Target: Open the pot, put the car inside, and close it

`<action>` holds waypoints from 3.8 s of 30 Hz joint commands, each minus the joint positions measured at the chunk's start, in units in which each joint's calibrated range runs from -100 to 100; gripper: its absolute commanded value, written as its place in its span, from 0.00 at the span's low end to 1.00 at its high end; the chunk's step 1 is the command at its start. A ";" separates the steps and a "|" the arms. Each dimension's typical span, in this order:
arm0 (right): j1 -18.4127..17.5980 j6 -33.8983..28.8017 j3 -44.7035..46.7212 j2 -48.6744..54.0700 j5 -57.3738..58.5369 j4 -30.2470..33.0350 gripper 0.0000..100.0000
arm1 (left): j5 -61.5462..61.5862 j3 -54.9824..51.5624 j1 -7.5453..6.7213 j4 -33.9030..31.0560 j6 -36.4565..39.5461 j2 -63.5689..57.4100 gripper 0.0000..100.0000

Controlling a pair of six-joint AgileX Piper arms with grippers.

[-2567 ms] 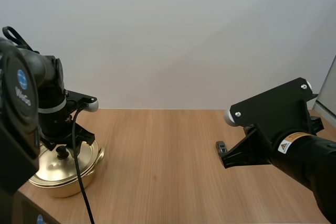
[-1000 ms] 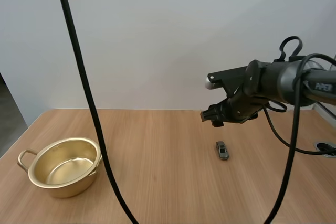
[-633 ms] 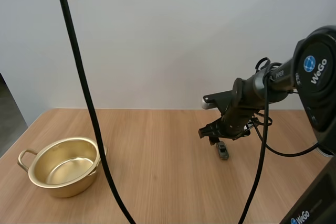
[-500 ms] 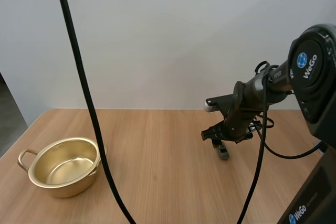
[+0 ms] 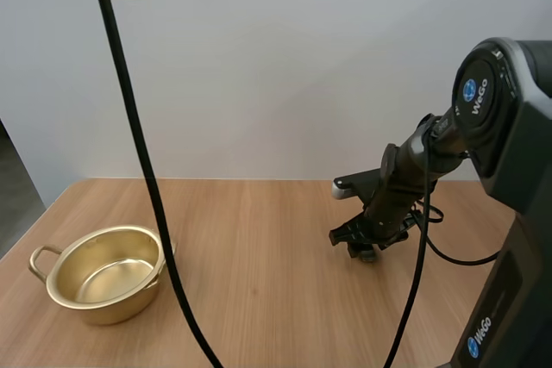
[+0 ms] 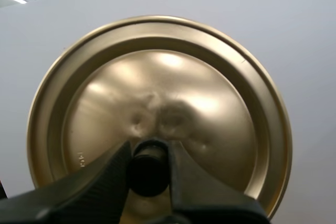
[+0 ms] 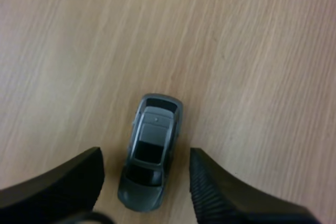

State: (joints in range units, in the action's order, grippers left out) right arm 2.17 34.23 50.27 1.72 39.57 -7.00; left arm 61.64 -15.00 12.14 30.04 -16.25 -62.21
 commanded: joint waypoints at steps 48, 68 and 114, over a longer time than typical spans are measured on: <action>-36.41 36.51 -26.65 -3.31 10.60 -38.98 0.00 | -14.89 3.52 3.04 -6.77 11.39 -1.97 0.00; -36.43 45.45 -26.65 -12.00 -1.50 -43.75 0.67 | -9.31 3.52 3.14 -9.75 10.97 -2.08 0.00; -7.56 10.85 -26.50 27.43 5.23 1.31 0.00 | 6.97 -34.44 3.14 -24.70 10.40 32.75 0.00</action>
State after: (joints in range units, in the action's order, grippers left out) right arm -5.42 45.06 23.76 29.07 44.85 -5.64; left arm 67.90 -49.42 15.25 5.30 -5.85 -30.64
